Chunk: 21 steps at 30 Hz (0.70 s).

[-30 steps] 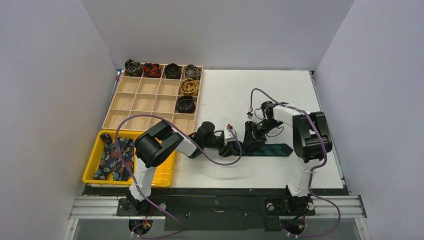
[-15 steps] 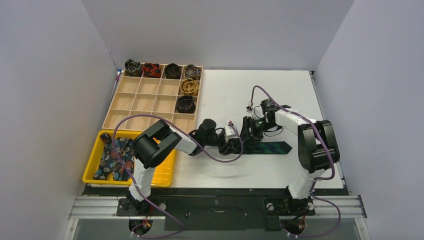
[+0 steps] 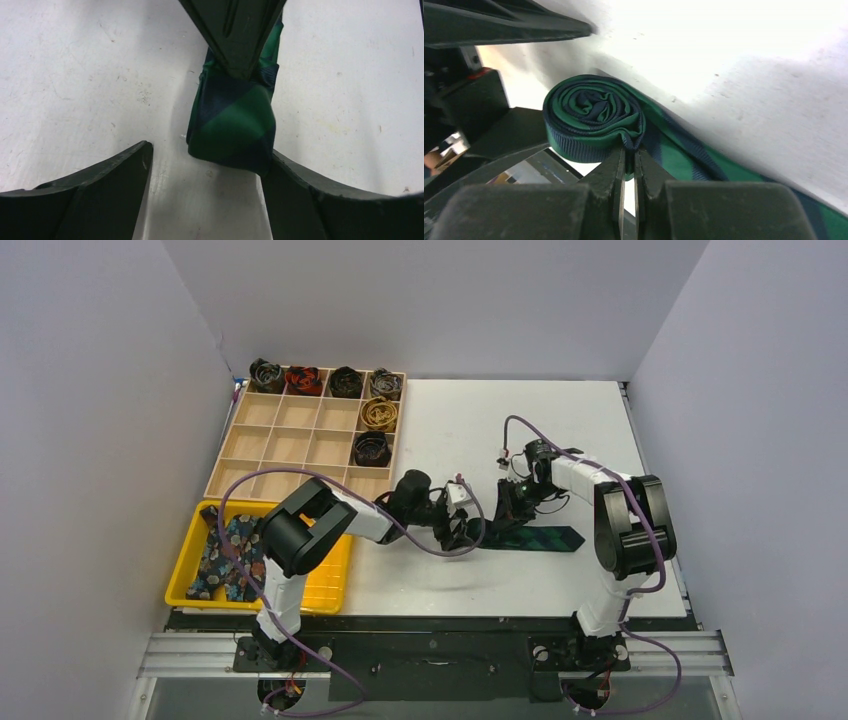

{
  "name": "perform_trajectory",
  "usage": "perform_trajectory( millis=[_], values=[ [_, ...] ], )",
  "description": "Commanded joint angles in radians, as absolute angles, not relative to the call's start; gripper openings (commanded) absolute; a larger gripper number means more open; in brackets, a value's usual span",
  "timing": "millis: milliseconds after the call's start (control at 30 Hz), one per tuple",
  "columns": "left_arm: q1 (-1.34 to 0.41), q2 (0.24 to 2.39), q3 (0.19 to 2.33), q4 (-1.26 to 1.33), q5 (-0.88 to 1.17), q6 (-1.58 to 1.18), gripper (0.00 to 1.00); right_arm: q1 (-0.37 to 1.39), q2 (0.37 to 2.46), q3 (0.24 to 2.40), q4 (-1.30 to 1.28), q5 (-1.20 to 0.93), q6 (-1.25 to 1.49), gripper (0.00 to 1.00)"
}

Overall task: Roll the ties
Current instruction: Roll the tie at the center of the board.

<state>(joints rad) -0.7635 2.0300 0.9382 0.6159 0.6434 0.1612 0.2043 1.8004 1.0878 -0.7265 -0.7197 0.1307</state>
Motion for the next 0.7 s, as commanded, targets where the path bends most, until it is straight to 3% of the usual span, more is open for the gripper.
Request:
perform_trajectory(
  millis=[0, 100, 133, 333, 433, 500, 667],
  values=[
    [-0.758, 1.975, 1.000, 0.520, 0.600, 0.130, 0.77, 0.202, 1.847, 1.088, -0.761, -0.439, 0.045, 0.00],
    [-0.761, 1.936, 1.004, 0.542, 0.544, 0.107, 0.85, 0.217, 1.856, 1.093, -0.759, -0.393, 0.038, 0.00],
    [-0.758, 1.923, 0.986, 0.572, 0.546, 0.111, 0.99, 0.220, 1.859, 1.094, -0.759, -0.384, 0.035, 0.00],
    [-0.714, 1.754, 0.795, 0.893, 0.514, 0.061, 0.97, 0.249, 1.885, 1.088, -0.737, -0.350, 0.024, 0.00],
    [-0.697, 1.706, 0.806, 0.779, 0.502, 0.022, 0.96, 0.259, 1.913, 1.098, -0.726, -0.361, 0.008, 0.00],
    [-0.679, 1.692, 0.838, 0.664, 0.611, 0.067, 0.97, 0.259, 1.939, 1.120, -0.724, -0.380, -0.005, 0.00],
    [-0.693, 1.745, 0.739, 0.912, 0.694, -0.053, 0.97, 0.267, 1.958, 1.126, -0.681, -0.430, -0.014, 0.00]
  ],
)
